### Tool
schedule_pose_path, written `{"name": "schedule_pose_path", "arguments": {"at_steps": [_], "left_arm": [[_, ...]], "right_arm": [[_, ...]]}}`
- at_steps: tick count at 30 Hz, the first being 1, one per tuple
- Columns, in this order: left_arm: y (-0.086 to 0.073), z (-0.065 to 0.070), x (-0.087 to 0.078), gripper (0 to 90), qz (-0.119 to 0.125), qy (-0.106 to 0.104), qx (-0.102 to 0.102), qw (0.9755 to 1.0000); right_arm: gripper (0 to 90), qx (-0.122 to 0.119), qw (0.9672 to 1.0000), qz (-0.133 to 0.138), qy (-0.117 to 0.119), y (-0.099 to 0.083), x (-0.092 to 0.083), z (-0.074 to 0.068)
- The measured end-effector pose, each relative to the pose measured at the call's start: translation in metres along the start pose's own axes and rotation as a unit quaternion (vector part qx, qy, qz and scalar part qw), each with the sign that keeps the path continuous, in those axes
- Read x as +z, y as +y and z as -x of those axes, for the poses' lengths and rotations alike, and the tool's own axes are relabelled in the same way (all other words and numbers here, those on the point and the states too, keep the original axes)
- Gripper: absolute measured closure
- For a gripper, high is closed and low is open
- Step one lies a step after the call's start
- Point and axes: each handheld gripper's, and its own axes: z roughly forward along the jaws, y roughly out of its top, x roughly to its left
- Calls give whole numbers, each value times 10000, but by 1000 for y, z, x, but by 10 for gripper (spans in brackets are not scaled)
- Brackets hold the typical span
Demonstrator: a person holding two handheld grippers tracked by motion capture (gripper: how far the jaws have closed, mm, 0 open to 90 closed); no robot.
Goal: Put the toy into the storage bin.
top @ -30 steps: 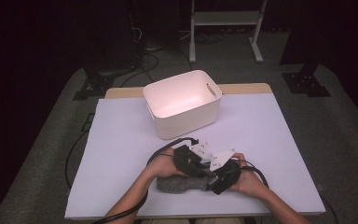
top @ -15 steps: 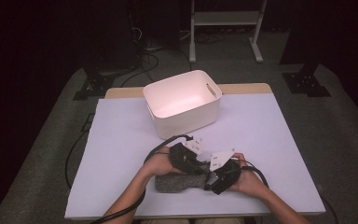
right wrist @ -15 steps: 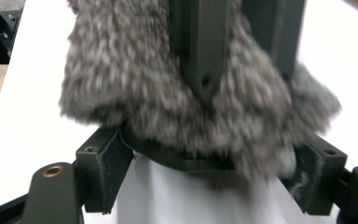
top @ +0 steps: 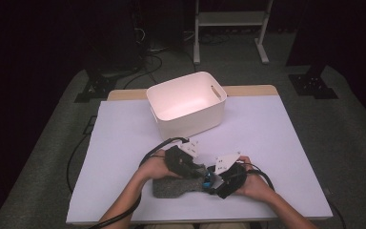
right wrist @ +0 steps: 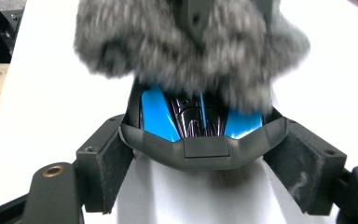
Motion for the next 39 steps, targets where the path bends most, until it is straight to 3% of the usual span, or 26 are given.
{"name": "schedule_pose_path", "arguments": {"at_steps": [7,12,16,23,28,31,38,39], "left_arm": [[-29,-1,-22,753,-54,175,-286,9994],[-54,1,-30,743,-15,167,-469,9988],[-64,4,-35,744,40,178,-528,9984],[-56,-4,-39,743,-31,246,-517,9984],[-41,-10,-26,738,-60,117,-483,9987],[-42,-9,-25,740,-16,134,-509,9986],[-46,-6,-25,745,34,131,-543,9984],[-47,-6,-25,746,46,127,-543,9984]], "right_arm": [[233,7,10000,-22,28,-1,-1,1],[233,56,10000,-20,66,-1,-1,2],[233,64,10000,-12,63,-1,-1,2],[233,104,9999,-2,103,-2,0,3],[232,172,9998,29,122,-2,0,3],[228,339,9992,28,202,-5,1,5],[172,456,9987,-44,214,-3,0,3],[171,572,9981,-37,235,-3,-5,3]]}}
